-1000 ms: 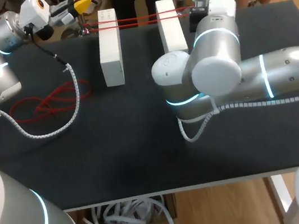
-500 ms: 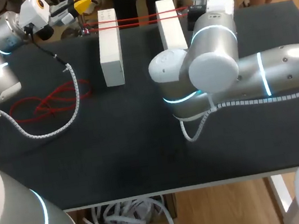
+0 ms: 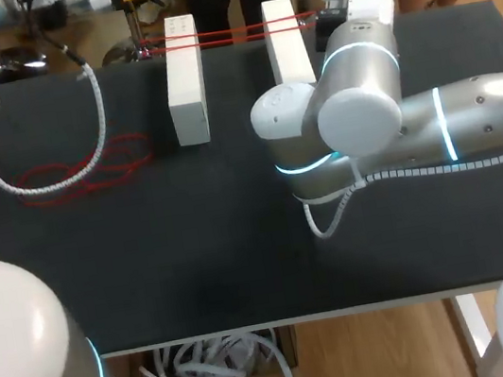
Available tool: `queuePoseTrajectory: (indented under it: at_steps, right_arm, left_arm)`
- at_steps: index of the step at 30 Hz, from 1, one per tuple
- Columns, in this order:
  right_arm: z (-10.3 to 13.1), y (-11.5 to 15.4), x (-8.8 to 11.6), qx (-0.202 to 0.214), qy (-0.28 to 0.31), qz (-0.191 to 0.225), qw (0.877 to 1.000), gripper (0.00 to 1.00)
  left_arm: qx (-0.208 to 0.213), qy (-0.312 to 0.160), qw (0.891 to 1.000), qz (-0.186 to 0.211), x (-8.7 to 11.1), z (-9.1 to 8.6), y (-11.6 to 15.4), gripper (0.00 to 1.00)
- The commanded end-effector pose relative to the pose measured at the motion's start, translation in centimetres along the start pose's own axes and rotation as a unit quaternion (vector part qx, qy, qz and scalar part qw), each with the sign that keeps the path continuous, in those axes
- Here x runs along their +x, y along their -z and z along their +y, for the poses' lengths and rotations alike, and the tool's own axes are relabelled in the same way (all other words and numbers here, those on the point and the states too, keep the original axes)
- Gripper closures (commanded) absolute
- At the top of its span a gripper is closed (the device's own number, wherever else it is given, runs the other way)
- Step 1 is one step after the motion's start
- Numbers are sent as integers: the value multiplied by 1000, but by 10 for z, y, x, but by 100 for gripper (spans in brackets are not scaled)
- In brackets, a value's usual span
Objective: Grab the tape and strap the tape.
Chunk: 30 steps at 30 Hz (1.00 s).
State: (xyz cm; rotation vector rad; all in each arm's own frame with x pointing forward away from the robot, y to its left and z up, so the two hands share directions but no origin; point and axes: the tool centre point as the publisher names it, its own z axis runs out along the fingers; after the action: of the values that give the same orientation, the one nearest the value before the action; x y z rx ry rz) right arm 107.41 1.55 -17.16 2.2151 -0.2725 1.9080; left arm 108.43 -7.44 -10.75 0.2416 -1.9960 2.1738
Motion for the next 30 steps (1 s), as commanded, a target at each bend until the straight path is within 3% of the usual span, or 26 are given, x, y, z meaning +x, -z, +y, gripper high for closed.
queuePoseTrajectory:
  at_steps: [1, 14, 21, 30]
  right_arm:
    - [2, 0, 3, 1, 1, -3, 1000, 100]
    - [2, 0, 3, 1, 1, -3, 1000, 100]
    - [2, 0, 3, 1, 1, -3, 1000, 100]
    - [2, 0, 3, 1, 1, -3, 1000, 100]
  left_arm:
    - [-278, 124, 951, -49, 10, -12, -1, 100]
    - [-278, 124, 951, -49, 10, -12, -1, 100]
    - [-389, 31, 919, -61, 12, -21, -13, 100]
    - [-436, -28, 897, -65, 14, -25, -32, 100]
